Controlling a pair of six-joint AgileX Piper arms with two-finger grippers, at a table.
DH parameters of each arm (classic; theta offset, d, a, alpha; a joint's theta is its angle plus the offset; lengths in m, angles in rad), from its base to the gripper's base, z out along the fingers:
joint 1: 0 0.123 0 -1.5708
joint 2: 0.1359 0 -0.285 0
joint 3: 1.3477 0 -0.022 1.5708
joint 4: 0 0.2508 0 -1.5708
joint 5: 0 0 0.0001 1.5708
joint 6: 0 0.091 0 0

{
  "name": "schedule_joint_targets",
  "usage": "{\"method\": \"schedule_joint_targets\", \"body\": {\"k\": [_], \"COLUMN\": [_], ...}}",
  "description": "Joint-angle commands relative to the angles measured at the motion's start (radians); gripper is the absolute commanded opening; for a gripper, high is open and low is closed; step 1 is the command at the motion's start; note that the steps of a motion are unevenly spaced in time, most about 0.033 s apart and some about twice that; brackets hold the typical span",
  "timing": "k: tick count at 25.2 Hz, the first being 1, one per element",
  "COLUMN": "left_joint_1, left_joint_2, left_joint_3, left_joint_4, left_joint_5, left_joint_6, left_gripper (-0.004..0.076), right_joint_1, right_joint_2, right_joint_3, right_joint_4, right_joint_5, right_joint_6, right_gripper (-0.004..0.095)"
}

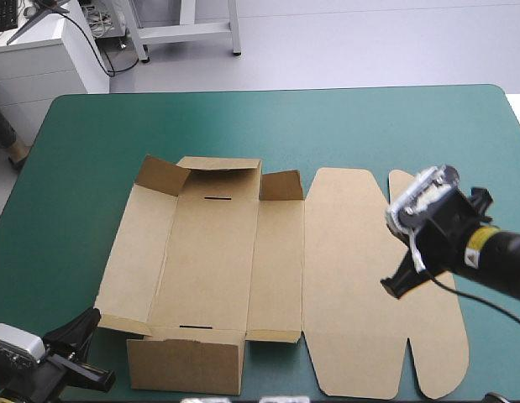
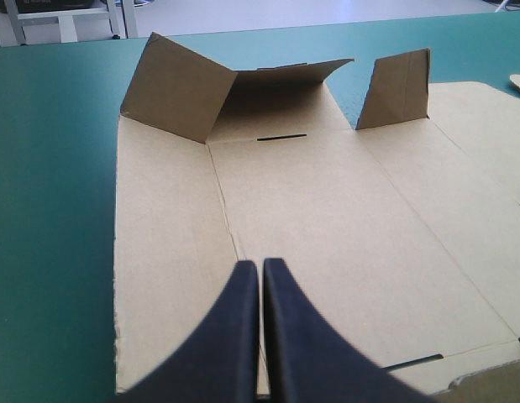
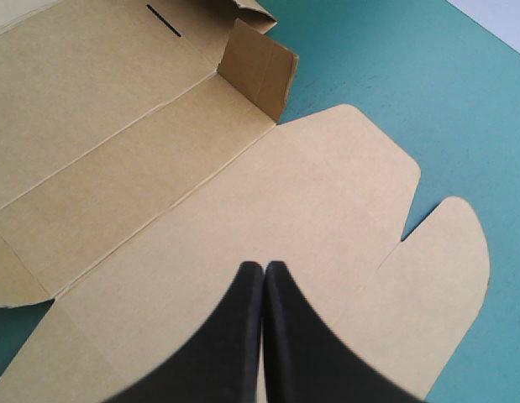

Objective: Fold the box

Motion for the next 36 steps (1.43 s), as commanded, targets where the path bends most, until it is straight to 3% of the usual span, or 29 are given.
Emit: {"method": "schedule_joint_targets", "body": {"k": [1,9,19,23,26,28,36], "left_joint_1": [0.002,0.002,0.002,0.002,0.002,0.002,0.002], "left_joint_2": [0.000,0.000,0.000,0.000,0.000,0.000,0.034], "left_joint_3": [-0.021,-0.021,-0.021,-0.021,-0.021,-0.021,-0.023], "left_joint_4": [-0.006,-0.028,-0.028,-0.028,-0.032,-0.039,-0.111], "left_joint_5": [-0.077,-0.077,-0.077,-0.077,-0.080,-0.080,-0.087], "left_joint_6": [0.001,0.001,0.006,0.011,0.033,0.031,0.039], "left_gripper": [-0.0008,-0.0008,0.0015,0.0133,0.0409,0.0498,0.0491], "right_joint_1": [-0.006,-0.006,-0.006,-0.006,-0.006,-0.006,-0.006], "right_joint_2": [-0.154,-0.456,-0.657,-0.664,-0.664,-0.664,-0.664], "right_joint_3": [0.169,0.584,0.802,0.802,0.802,0.802,0.802], "right_joint_4": [-0.003,0.001,0.014,0.010,0.010,0.010,0.010], "right_joint_5": [-0.146,-0.334,-0.443,-0.439,-0.439,-0.439,-0.439], "right_joint_6": [0.051,0.135,0.196,0.196,0.198,0.198,0.203], "right_gripper": [-0.0015,-0.0015,-0.0015,-0.0015,-0.0015,-0.0015,-0.0017]}}
